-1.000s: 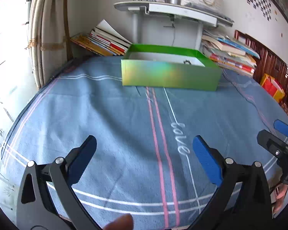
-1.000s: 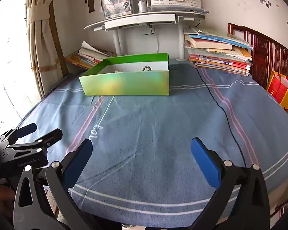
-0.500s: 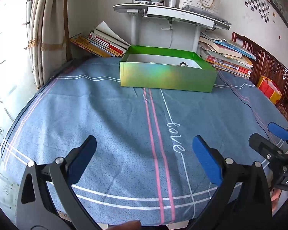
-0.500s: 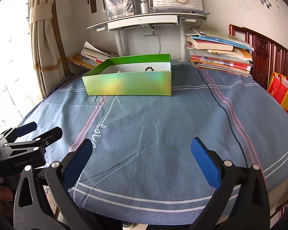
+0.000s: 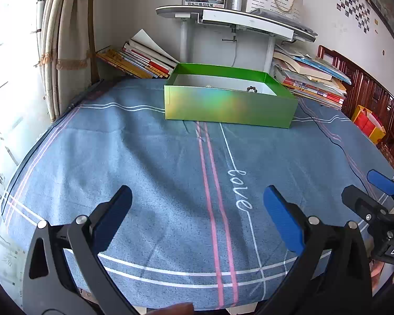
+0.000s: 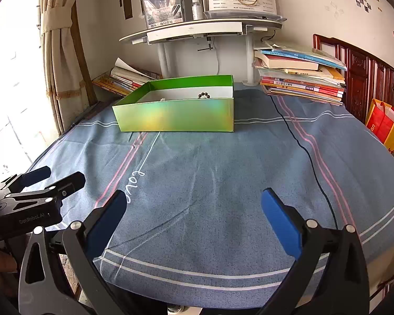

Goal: Organize jewelry

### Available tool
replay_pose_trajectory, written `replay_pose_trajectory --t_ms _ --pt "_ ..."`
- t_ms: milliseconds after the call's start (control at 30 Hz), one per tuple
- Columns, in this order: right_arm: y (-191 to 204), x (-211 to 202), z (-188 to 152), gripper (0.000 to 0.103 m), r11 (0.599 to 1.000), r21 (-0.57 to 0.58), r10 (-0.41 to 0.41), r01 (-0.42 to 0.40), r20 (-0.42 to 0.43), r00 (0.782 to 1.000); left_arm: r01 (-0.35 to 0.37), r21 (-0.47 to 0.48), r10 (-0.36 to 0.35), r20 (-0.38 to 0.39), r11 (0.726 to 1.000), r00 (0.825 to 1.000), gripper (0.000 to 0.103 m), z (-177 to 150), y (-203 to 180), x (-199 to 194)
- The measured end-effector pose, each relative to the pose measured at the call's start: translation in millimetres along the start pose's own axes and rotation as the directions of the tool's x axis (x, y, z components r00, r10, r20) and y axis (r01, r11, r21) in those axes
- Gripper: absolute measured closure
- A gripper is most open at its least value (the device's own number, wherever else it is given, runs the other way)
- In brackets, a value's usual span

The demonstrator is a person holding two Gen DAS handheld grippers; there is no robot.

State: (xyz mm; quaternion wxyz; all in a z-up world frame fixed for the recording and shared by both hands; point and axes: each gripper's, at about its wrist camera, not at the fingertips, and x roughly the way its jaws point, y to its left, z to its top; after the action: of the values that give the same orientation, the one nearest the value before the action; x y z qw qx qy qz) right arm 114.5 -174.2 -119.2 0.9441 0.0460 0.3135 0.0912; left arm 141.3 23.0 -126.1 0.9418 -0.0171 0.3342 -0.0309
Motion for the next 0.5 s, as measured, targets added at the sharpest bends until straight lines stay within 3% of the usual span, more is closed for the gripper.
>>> replay_pose_trajectory --t_ms 500 --pt "-3.7 1.1 -0.6 0.003 1.0 0.007 -0.002 0.002 -0.005 1.0 0.004 0.006 -0.004 -0.007 1.0 1.0 0.004 0.0 -2.4 1.8"
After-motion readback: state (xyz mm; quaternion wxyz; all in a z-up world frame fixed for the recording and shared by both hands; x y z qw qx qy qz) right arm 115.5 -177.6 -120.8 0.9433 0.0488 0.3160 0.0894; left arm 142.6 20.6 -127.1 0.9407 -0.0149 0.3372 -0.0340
